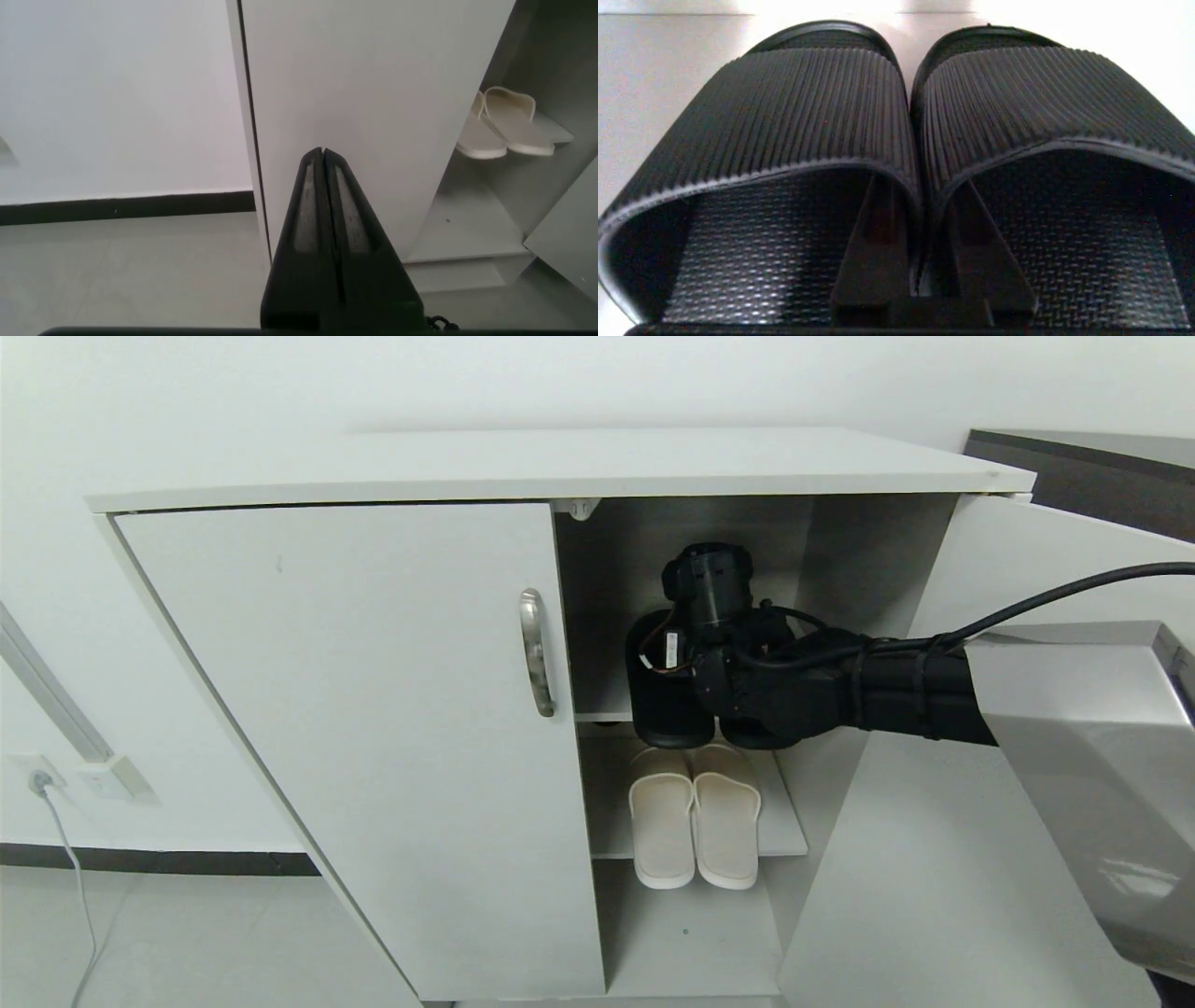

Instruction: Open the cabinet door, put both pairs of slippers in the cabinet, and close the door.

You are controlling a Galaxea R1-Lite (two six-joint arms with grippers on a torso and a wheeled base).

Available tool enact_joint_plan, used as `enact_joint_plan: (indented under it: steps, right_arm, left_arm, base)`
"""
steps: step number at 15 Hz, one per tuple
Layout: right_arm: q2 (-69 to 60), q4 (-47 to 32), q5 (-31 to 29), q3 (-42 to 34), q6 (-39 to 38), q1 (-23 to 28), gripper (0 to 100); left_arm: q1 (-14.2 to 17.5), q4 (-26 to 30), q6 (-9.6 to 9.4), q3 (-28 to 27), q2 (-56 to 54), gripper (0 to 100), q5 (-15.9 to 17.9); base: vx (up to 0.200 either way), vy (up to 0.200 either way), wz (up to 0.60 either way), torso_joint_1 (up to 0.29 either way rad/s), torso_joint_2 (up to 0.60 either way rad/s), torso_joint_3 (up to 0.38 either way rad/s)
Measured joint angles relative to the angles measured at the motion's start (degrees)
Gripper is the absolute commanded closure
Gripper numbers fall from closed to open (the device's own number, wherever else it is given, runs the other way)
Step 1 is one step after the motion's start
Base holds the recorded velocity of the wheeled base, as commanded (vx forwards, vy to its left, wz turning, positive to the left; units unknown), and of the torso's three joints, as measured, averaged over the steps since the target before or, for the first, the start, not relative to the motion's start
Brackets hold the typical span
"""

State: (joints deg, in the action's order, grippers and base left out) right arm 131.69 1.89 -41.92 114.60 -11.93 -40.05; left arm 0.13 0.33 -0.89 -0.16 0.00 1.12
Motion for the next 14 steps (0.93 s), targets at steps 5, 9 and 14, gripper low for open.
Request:
enact_joint_plan:
  steps: [5,9,14]
  right_arm:
    - [0.0,0.6,0.0,0.0,-0.8,0.0,100]
    - [0.1,0.6,0.0,0.0,-1.3,0.0,0]
    - [-0.1,0.3,-0.1,0.0,-1.3,-0.2,0]
  left_arm:
    - [0.0,0.0,0.00,0.0,0.0,100,0.0]
    - [0.0,0.0,0.00,0.0,0.0,100,0.0]
    - [0.0,0.0,0.00,0.0,0.0,100,0.0]
  base:
    - [0.000,0.000,0.00,0.000,0.00,0.000]
    - [0.000,0.000,0.00,0.000,0.00,0.000]
    - [0.000,0.000,0.00,0.000,0.00,0.000]
